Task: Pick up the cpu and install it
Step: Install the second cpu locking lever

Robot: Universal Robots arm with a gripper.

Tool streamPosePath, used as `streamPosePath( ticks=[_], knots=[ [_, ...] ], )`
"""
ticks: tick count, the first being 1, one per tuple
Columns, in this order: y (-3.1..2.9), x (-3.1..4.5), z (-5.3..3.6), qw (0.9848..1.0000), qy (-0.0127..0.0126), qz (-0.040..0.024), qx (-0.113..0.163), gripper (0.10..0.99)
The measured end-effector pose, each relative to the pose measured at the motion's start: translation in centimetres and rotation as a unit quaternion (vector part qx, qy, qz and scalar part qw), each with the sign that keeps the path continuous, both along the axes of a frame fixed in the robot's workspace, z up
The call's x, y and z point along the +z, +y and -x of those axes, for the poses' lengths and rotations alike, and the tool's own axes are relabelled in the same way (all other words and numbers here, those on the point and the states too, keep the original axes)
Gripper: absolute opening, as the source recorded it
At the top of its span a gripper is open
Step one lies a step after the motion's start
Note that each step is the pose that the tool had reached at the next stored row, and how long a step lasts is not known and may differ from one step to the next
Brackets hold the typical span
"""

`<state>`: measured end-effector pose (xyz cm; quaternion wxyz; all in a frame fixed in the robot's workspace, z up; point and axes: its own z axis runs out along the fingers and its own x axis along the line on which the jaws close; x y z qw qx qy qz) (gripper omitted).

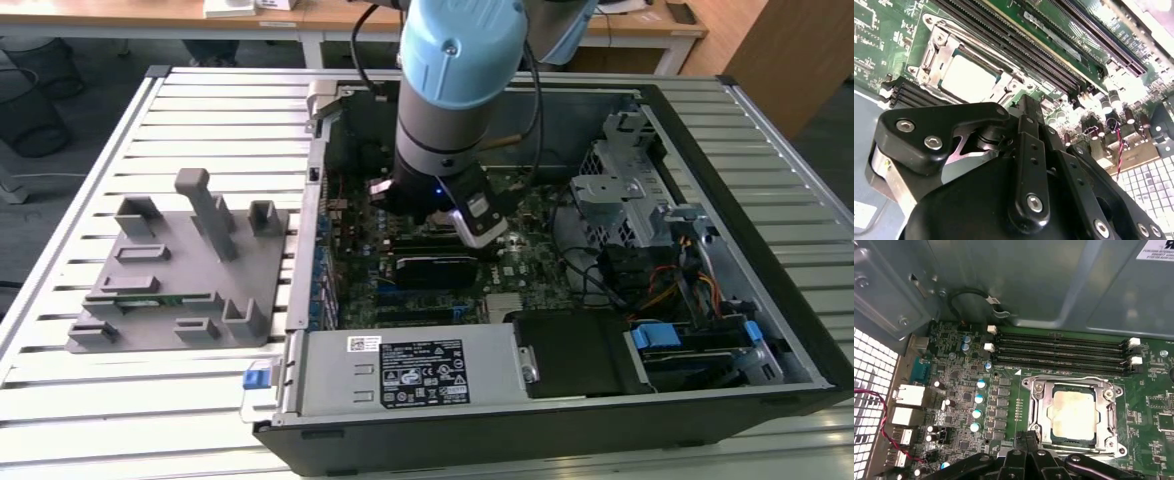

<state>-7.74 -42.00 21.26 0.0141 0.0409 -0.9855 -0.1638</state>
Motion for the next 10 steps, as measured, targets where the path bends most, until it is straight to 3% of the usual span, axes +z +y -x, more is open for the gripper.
streamPosePath(
  ticks=[6, 10],
  knots=[
    [0.00, 0.63, 0.00, 1.0000, 0.0000, -0.0029, 0.000, 0.106],
    [0.00, 0.64, 0.00, 1.0000, -0.0001, -0.0037, 0.000, 0.106]
  ],
)
